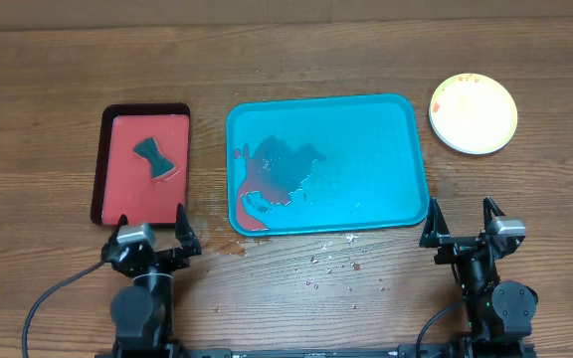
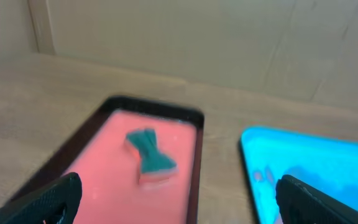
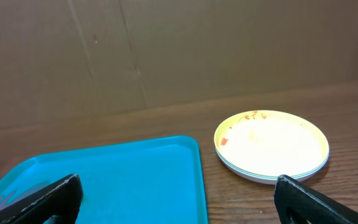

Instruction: Clean dirty plates on tray and stack at the side

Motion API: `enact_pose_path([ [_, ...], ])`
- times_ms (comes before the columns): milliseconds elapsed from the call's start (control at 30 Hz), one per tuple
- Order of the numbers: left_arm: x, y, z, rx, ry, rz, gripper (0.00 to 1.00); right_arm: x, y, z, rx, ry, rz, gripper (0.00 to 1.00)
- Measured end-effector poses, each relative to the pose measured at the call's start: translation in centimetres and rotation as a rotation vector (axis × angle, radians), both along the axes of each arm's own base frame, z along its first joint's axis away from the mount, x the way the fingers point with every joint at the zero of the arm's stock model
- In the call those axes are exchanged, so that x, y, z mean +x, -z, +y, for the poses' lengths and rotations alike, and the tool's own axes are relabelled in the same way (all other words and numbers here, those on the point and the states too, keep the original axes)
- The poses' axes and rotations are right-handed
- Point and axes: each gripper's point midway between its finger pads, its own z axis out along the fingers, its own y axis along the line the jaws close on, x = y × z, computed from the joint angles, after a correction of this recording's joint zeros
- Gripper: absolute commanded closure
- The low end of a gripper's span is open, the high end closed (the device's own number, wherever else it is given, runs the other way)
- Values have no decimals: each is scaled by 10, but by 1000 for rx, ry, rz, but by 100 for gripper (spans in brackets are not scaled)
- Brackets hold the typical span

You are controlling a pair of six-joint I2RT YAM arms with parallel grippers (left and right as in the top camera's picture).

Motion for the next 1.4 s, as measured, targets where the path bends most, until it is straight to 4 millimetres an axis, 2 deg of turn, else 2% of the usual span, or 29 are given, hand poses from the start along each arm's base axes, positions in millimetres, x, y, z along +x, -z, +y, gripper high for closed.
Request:
enact_pose_path([
  [1400, 0, -2, -4, 62, 31, -2, 0, 0, 0, 0, 0, 0, 0, 0],
])
